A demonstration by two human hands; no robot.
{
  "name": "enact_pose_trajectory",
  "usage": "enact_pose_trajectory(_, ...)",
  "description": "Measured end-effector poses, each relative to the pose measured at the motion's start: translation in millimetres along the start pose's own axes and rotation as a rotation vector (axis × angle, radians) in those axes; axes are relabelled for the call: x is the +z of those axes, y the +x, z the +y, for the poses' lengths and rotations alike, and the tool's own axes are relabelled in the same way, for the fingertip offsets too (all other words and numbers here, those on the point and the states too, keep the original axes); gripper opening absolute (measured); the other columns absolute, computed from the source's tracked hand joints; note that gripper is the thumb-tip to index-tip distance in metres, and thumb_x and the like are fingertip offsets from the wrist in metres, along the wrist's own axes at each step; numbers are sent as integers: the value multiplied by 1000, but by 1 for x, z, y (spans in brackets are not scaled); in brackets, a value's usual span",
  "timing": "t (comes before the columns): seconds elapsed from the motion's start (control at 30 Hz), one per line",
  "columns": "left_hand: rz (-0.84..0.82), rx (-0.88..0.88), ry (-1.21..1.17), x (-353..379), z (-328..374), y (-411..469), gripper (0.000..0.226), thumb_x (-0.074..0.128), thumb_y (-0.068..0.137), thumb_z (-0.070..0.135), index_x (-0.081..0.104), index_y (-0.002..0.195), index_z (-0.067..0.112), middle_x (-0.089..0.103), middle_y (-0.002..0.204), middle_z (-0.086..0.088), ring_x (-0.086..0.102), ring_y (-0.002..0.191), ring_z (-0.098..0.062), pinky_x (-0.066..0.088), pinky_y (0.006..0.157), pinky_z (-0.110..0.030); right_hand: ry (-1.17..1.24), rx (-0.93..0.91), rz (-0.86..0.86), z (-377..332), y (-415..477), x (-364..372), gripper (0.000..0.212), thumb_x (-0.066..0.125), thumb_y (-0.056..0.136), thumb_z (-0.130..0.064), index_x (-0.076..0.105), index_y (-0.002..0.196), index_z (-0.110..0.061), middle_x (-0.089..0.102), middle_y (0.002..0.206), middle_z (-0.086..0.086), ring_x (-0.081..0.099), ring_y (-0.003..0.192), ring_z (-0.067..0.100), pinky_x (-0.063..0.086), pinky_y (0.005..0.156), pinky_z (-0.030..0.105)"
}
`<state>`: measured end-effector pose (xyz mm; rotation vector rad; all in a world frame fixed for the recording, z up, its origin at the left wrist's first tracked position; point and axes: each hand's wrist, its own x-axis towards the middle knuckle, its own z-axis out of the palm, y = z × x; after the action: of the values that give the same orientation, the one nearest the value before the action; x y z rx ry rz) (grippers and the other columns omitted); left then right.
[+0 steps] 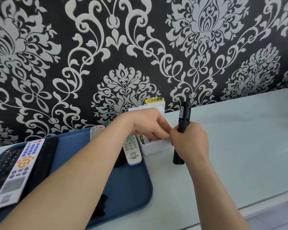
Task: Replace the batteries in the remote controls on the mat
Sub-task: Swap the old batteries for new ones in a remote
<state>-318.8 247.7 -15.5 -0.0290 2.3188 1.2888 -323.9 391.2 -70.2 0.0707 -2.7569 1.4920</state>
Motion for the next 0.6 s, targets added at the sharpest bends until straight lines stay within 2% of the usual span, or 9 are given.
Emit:
enact_pose_trajectory(0.1, 81, 25, 14, 3, -4, -2, 23, 67, 84, -2, 73, 101, 12, 70, 93, -12, 64, 84, -13, 57, 81, -22, 24, 9, -3, -1, -1, 0, 7, 59, 81, -20, 64, 80, -14, 69, 75, 7, 63, 74, 28, 48, 62, 32)
enact_pose_trajectory(0.2, 236, 60, -29, 0, -5, -9, 19, 65, 87, -1, 75, 93, 13, 74, 86, -6, 69, 76, -9, 58, 74, -22, 46, 15, 1, -2, -2, -1, 10, 58, 83, -21, 62, 79, -13, 69, 74, 8, 63, 75, 30, 50, 66, 35)
enact_pose_trajectory(0.3, 368, 97, -128, -2, -7, -21, 16, 61, 89, -1, 73, 93, 10, 75, 86, -7, 71, 79, -11, 57, 69, -20, 55, 29, -5, -4, -4, -4, 13, 56, 84, -21, 61, 77, -11, 68, 71, 10, 63, 73, 32, 51, 66, 37)
enact_pose_trajectory(0.5, 499, 173, -373, 2, -19, -59, 18, 57, 92, 1, 72, 92, 11, 75, 86, -6, 70, 79, -11, 57, 67, -20, 42, -46, 76, -15, -12, -10, 27, 53, 87, -23, 44, 63, -12, 44, 55, 2, 41, 58, 25, 33, 53, 35)
enact_pose_trajectory(0.6, 559, 221, -510, 7, -23, -77, 18, 55, 94, 3, 72, 93, 9, 74, 85, -6, 70, 79, -14, 57, 64, -22, 109, -159, 165, -24, -19, -15, 36, 55, 89, -25, 37, 61, -11, 40, 54, 4, 36, 55, 22, 31, 51, 35)
